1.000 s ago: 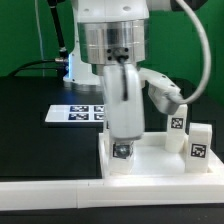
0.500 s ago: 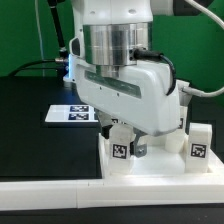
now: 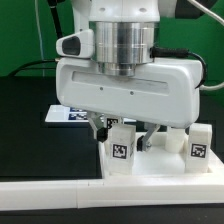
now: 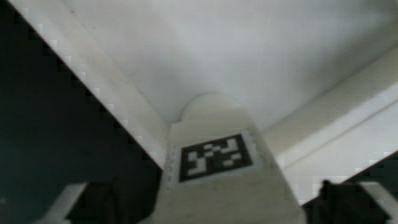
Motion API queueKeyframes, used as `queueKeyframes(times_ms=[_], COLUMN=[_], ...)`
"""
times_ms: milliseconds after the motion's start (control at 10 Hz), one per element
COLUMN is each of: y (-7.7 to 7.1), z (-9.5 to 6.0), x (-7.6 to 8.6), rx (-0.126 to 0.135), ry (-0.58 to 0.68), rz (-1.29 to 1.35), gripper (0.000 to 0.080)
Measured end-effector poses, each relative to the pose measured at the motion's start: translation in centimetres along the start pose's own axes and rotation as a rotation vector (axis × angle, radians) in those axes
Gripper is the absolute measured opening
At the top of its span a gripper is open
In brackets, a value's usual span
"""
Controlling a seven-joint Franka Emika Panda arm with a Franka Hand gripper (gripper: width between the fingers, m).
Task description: Assemble square table
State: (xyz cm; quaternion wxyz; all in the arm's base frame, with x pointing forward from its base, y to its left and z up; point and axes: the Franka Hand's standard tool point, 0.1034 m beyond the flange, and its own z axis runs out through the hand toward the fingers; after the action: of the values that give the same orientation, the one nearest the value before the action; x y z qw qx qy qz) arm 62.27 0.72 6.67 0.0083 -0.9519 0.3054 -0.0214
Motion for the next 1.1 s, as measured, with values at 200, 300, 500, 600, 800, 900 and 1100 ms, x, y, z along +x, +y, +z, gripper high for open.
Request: queueKeyframes(times_ms=[200, 300, 500, 600, 800, 900, 1100], y=[-0.03, -0.03, 0.05, 0.41, 0.65, 0.33, -0.15], z=[0.02, 0.03, 0.03, 0.03, 0.03, 0.03, 0.02], x=[-0.03, -0.04, -0.01, 0.01, 0.01, -0.04, 0.3], rx=[0.001, 0.001, 0.003, 0.003, 0.008, 0.034, 0.081], ry=[-0.001, -0.001, -0.005, -0.022, -0.062, -0.091, -0.109], rz=[0.085, 0.146, 0.303, 0.463, 0.737, 0.935, 1.185], gripper=[0.0405, 0.0286, 0.0287, 0.0287, 0.0287, 0.0287, 0.0287])
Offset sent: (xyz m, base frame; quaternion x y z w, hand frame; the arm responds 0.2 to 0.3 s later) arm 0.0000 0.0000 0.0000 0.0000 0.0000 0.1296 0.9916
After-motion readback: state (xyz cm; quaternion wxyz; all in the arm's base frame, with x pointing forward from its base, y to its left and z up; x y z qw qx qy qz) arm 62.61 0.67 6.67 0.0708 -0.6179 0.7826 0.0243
